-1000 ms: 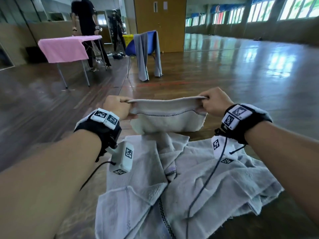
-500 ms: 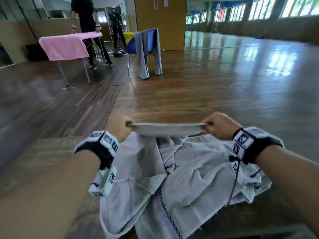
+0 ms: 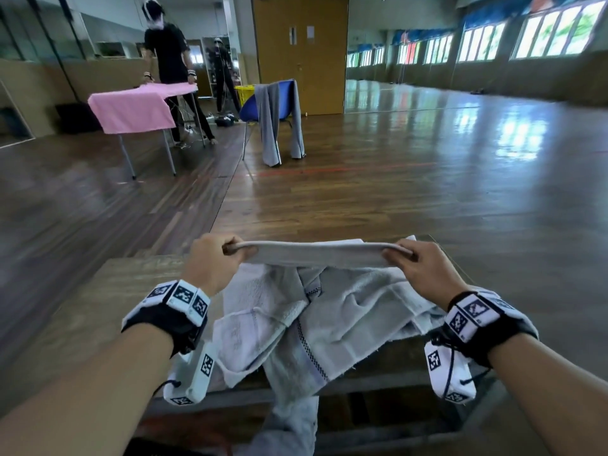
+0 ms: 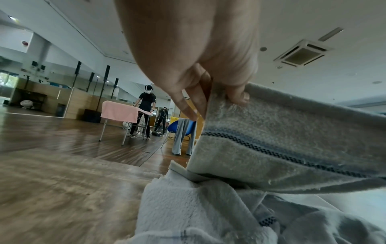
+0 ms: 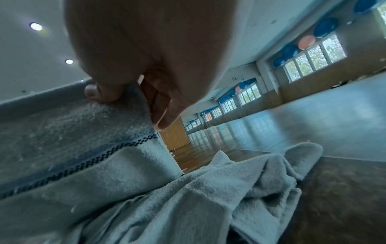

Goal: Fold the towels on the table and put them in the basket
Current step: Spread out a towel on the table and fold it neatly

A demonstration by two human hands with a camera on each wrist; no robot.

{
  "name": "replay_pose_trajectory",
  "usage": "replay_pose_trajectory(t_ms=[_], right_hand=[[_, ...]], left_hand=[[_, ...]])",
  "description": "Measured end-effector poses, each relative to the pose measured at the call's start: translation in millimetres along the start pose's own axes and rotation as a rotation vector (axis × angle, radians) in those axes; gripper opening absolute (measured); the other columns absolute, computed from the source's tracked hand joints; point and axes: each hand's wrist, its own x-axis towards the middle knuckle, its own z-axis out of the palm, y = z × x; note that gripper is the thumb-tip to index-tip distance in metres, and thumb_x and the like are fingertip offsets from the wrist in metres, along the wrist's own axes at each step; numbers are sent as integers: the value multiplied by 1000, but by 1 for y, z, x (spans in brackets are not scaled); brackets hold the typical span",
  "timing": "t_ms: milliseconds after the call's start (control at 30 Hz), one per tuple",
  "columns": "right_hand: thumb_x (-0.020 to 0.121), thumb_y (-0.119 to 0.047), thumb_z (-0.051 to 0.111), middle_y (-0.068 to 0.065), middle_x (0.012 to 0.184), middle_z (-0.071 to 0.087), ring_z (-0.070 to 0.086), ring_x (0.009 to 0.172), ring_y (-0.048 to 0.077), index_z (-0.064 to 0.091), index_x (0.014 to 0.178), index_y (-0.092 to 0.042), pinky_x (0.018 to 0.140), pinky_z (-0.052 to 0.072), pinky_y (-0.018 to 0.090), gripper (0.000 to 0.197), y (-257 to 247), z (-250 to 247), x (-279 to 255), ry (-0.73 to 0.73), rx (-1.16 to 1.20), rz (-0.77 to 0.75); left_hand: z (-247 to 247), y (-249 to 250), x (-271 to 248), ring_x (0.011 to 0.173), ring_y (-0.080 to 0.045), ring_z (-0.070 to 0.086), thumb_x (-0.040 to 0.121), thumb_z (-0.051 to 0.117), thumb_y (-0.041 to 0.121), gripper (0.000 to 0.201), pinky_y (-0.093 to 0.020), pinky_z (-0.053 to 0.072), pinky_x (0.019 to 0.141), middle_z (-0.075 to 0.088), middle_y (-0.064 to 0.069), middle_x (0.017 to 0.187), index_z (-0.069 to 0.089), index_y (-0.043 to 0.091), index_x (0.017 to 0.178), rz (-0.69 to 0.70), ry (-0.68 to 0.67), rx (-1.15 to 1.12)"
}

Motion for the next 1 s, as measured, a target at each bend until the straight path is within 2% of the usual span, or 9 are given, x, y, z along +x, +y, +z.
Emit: replay_pose_trajectory(t_ms=[167, 267, 333, 500, 667, 700, 833, 933, 1000], right_hand=[[96, -33, 63, 0, 68, 54, 46, 65, 12, 65, 75, -16, 62, 37, 31, 27, -9, -20, -26, -1, 24, -75], [96, -38, 60, 6, 72, 53, 49, 68, 17, 65, 81, -7, 63, 45, 40, 35, -14, -34, -37, -50, -4, -78], [96, -40, 59, 19, 78, 60, 59, 69, 30, 67, 93, -1, 67, 56, 53, 40, -17, -42, -45, -120, -4, -36], [81, -53, 62, 6, 73, 66, 62, 57, 10, 76, 97, -16, 48, 52, 26, 42, -27, -56, -69, -285, 38, 108], [91, -49, 59, 26, 96, 72, 67, 85, 46, 78, 98, -16, 80, 53, 57, 38, -27, -57, -82, -541, -45, 98], [92, -48, 58, 20, 96, 75, 69, 88, 40, 78, 98, -17, 83, 54, 50, 37, -26, -55, -82, -565, -37, 87], [96, -35, 59, -1, 86, 77, 70, 70, 7, 78, 87, -20, 59, 49, 10, 27, -13, -33, -65, -411, 34, 113], [98, -34, 60, 17, 78, 72, 61, 59, 14, 75, 90, -9, 50, 44, 17, 30, 9, -13, -35, -241, 9, 165], [97, -38, 63, 12, 63, 65, 56, 55, 14, 74, 86, -11, 51, 41, 24, 30, 23, -1, -7, -149, -77, 166]], left_hand=[[-19, 8, -27, 45, -6, 43, 88, 71, 34, 22, -15, 33, 44, 57, 0, 54, 69, 18, 73, -32, -97, -51], [-30, 19, -41, 62, -16, 58, 91, 68, 31, 20, -39, 49, 58, 68, -14, 71, 71, 15, 80, -58, -219, -95], [-37, 25, -51, 65, -18, 64, 90, 69, 31, 18, -39, 55, 64, 70, -9, 72, 72, 16, 81, -67, -301, -126], [-51, 32, -78, 85, -33, 74, 86, 71, 32, 39, -43, 63, 73, 75, -19, 95, 71, -1, 108, -200, -586, -221], [-55, 26, -91, 88, -36, 72, 80, 74, 42, 57, -40, 62, 78, 69, -30, 99, 67, -9, 104, -266, -883, -258], [-52, 23, -90, 86, -35, 72, 80, 74, 46, 60, -39, 61, 77, 68, -30, 99, 67, -8, 103, -254, -889, -233], [-28, 9, -72, 92, -46, 67, 79, 71, 51, 64, -55, 52, 90, 71, -28, 100, 67, -6, 107, -283, -744, -187], [0, -6, -43, 70, -26, 68, 82, 70, 45, 53, -28, 55, 73, 73, -23, 88, 70, -3, 103, -331, -592, -215], [18, -16, -18, 50, -6, 58, 85, 71, 41, 42, -10, 43, 51, 69, -10, 71, 74, 0, 95, -330, -497, -169]])
